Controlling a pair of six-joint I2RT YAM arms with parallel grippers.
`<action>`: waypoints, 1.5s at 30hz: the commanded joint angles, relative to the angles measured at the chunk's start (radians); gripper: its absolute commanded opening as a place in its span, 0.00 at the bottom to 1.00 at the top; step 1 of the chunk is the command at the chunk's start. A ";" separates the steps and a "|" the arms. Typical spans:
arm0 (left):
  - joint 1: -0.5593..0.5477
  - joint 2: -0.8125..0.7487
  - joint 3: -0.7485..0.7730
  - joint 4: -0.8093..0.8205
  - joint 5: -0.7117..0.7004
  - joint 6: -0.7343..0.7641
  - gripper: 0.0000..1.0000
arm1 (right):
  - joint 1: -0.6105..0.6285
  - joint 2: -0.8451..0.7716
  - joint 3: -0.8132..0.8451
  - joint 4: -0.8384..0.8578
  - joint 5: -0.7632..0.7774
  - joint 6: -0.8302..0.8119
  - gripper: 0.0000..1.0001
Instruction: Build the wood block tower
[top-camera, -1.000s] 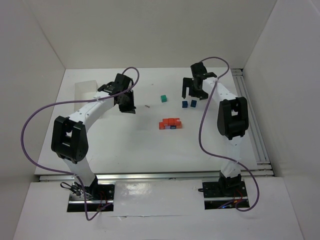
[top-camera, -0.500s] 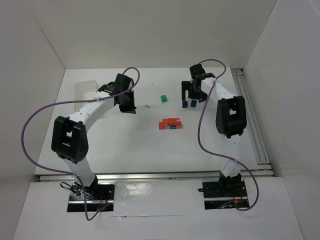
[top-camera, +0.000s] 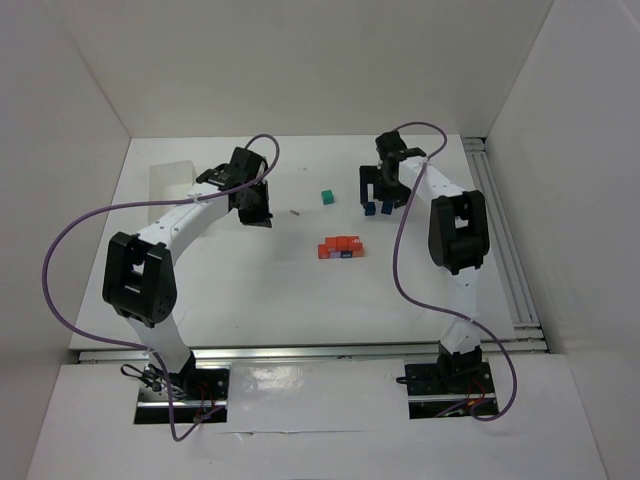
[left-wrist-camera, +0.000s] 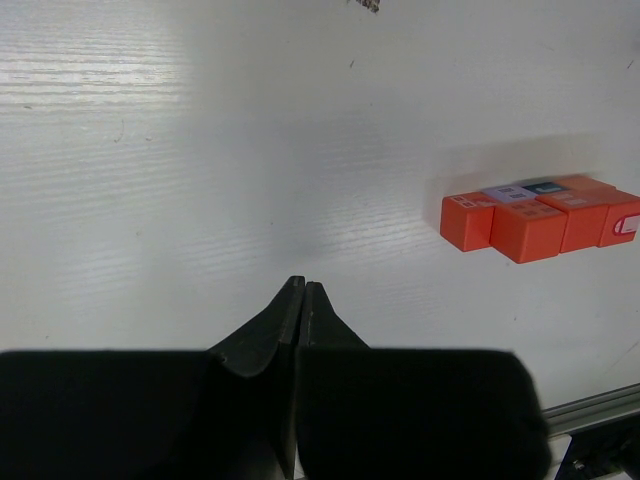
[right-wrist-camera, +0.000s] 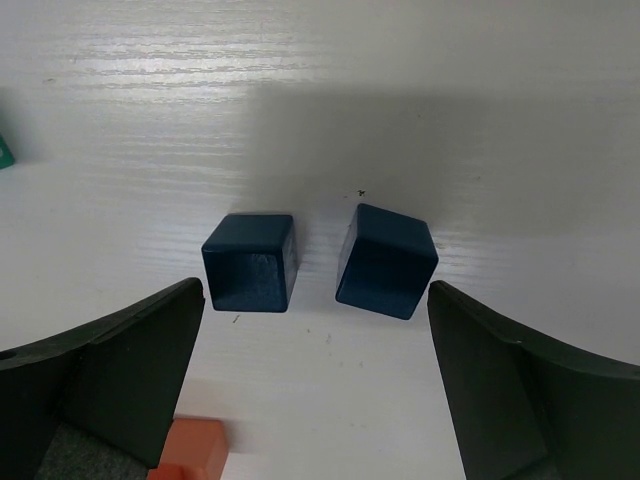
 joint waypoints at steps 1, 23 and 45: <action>-0.004 -0.013 0.006 0.010 -0.005 0.005 0.10 | 0.014 0.010 0.032 0.005 -0.018 -0.023 1.00; -0.004 -0.013 0.015 0.010 -0.005 0.014 0.10 | 0.062 0.067 0.087 -0.015 0.063 -0.023 0.96; -0.004 -0.004 0.006 0.010 -0.005 0.014 0.10 | 0.071 0.067 0.087 -0.006 0.138 -0.005 0.78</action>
